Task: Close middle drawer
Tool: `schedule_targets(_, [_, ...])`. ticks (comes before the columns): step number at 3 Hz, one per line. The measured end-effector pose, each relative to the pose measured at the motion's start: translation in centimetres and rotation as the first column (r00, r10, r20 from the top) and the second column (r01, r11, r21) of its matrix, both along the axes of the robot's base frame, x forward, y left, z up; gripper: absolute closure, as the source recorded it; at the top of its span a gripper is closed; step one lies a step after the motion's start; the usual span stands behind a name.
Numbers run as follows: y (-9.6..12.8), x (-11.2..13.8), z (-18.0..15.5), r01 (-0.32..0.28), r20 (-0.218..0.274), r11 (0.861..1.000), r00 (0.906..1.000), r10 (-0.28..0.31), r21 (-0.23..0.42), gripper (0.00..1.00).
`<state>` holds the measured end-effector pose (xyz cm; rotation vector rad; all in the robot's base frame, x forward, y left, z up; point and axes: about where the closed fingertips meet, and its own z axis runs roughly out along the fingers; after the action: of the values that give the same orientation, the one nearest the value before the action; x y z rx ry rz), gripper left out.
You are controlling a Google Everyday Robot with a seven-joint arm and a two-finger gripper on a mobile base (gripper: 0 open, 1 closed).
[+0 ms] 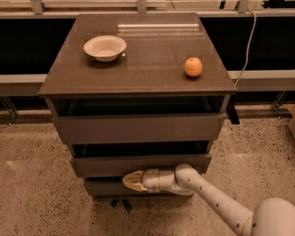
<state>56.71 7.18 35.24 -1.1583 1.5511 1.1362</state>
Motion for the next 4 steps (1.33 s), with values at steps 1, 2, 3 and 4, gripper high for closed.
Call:
schedule_targets(1, [-2.5, -0.3, 2.0, 0.009, 0.046, 0.999, 0.9989, -0.007, -0.050, 1.00])
schedule_targets(2, [-2.6, -2.8, 3.5, -0.034, 0.053, 0.993, 0.9978, 0.040, -0.116, 1.00])
schedule_targets(3, [-1.7, -2.4, 3.6, -0.017, 0.048, 0.989, 0.9985, 0.025, -0.147, 1.00])
schedule_targets(4, [-0.9, -1.0, 3.1, 0.022, 0.046, 0.982, 0.9989, -0.013, -0.188, 1.00])
